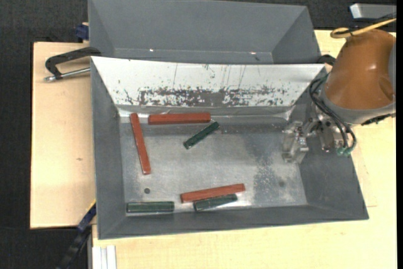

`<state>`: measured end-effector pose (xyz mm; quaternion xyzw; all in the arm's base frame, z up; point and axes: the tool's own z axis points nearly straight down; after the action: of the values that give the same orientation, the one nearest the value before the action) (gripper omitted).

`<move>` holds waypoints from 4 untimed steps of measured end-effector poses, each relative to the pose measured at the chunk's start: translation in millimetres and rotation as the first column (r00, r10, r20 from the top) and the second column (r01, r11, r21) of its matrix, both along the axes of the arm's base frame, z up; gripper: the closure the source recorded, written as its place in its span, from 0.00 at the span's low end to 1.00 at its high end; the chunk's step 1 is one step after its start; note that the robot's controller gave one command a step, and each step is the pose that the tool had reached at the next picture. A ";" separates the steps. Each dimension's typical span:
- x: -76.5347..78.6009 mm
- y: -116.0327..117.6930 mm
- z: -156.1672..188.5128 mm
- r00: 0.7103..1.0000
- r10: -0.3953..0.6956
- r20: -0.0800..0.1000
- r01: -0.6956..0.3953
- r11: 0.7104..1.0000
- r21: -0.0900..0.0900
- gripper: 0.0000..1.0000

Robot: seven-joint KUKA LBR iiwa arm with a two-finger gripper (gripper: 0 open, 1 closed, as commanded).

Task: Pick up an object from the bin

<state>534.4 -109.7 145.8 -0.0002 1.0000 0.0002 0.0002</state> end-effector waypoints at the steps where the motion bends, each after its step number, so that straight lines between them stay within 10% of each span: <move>1: 0.0 0.0 0.0 1.000 0.000 0.000 0.000 1.000 0.000 0.00; 4: -4.7 49.9 -46.6 0.950 0.313 0.000 -0.313 0.950 0.001 0.00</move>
Offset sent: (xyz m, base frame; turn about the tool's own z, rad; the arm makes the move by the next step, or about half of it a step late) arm 0.0000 0.0000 0.0000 0.0000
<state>529.7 -59.7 99.3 -0.1588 0.9873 0.0005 0.0000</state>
